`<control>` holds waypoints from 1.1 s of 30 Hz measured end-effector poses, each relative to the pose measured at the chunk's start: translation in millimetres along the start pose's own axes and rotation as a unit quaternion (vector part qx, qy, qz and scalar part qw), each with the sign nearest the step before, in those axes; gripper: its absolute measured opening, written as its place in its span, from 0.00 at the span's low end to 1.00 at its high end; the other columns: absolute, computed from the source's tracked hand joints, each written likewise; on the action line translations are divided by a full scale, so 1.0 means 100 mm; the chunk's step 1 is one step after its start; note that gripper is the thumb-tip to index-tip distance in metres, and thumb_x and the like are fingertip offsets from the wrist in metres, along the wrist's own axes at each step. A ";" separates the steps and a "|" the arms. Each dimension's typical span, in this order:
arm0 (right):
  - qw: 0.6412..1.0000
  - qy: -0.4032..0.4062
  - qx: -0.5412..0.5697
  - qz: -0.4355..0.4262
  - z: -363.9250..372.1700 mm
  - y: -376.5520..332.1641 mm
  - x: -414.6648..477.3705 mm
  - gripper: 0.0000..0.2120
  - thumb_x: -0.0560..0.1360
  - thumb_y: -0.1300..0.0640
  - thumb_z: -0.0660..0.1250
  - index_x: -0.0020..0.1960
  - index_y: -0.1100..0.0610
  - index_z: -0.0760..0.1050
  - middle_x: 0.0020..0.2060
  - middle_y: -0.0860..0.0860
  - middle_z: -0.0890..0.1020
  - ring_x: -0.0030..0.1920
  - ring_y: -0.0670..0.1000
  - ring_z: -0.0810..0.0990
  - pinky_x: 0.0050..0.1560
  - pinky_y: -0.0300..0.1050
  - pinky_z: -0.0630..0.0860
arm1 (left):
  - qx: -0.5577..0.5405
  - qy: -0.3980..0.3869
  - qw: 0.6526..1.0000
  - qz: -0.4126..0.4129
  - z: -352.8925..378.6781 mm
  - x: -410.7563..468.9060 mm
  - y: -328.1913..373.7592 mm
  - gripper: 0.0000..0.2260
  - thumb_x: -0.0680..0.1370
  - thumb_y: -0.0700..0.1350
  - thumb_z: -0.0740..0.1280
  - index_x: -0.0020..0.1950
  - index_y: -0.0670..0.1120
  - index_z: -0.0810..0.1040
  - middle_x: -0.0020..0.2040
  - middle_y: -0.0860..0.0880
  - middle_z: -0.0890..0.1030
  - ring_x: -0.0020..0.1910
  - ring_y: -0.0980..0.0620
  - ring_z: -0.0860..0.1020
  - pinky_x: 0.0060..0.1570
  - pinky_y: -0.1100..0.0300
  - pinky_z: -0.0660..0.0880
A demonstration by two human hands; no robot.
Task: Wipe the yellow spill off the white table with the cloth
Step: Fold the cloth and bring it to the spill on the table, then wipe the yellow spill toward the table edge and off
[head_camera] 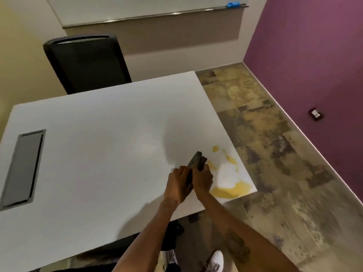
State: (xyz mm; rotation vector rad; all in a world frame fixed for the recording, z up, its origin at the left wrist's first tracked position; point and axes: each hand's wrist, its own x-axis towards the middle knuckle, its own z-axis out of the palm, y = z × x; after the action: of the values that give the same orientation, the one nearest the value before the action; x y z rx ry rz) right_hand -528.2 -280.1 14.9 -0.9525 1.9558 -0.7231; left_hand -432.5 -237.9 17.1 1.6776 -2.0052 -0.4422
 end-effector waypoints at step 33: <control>0.892 0.065 -0.402 -0.196 -1.40 1.54 1.36 0.27 0.72 0.44 0.71 0.64 0.60 0.72 0.59 0.58 0.78 0.58 0.60 0.75 0.59 0.59 0.71 | 0.268 -0.117 0.945 -0.143 0.75 0.01 -1.04 0.24 0.82 0.55 0.60 0.67 0.40 0.82 0.67 0.38 0.81 0.62 0.35 0.82 0.51 0.43 0.80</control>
State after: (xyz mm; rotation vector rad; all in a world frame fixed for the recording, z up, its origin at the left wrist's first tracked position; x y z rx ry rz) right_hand -753.0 -289.2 -90.2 -1.8734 2.2401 -0.1460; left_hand -388.1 -263.4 -100.7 2.3646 -2.1922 -0.2030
